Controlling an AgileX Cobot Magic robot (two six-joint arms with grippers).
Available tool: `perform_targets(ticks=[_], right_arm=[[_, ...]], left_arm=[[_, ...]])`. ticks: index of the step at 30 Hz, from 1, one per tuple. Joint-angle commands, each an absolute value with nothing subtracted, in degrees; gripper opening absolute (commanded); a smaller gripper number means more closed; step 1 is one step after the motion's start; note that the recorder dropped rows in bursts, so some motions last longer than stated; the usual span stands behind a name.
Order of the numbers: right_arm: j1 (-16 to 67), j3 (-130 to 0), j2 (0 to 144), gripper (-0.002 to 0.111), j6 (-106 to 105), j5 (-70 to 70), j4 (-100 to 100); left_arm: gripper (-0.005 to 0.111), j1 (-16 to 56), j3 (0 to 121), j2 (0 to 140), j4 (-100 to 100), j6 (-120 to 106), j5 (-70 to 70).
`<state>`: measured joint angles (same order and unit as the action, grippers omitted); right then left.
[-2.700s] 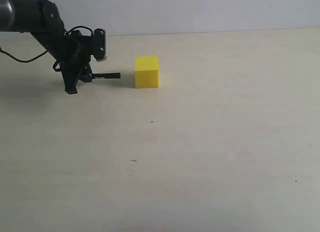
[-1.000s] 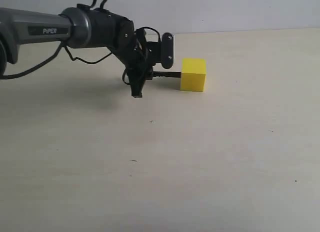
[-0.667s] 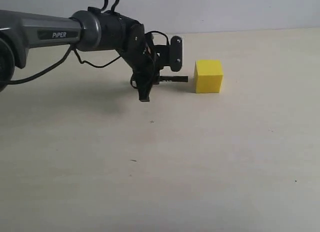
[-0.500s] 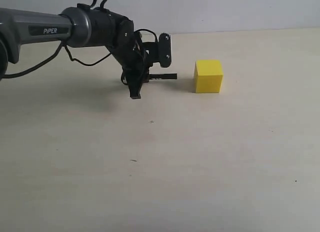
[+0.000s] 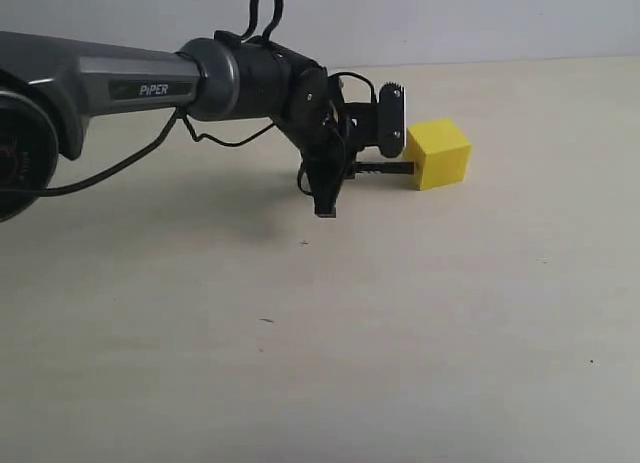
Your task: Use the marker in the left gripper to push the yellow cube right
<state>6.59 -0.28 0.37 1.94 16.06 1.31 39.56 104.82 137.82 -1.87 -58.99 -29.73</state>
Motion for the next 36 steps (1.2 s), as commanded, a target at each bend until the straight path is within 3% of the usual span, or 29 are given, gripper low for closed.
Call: perform_targets(ticks=[1, 15, 36], right_arm=[[6.7, 0.0, 0.0, 0.0, 1.7, 15.3, 1.3], [6.7, 0.0, 0.0, 0.0, 1.8, 15.3, 1.3], [6.7, 0.0, 0.0, 0.0, 1.7, 15.3, 1.3]], left_arm=[[0.0, 37.8, 105.2, 137.6, -1.9, -55.9, -34.1], [0.0, 37.1, 105.2, 137.6, -10.7, -55.1, -27.6], [0.0, 36.3, 105.2, 140.4, -8.5, -68.8, -10.8]])
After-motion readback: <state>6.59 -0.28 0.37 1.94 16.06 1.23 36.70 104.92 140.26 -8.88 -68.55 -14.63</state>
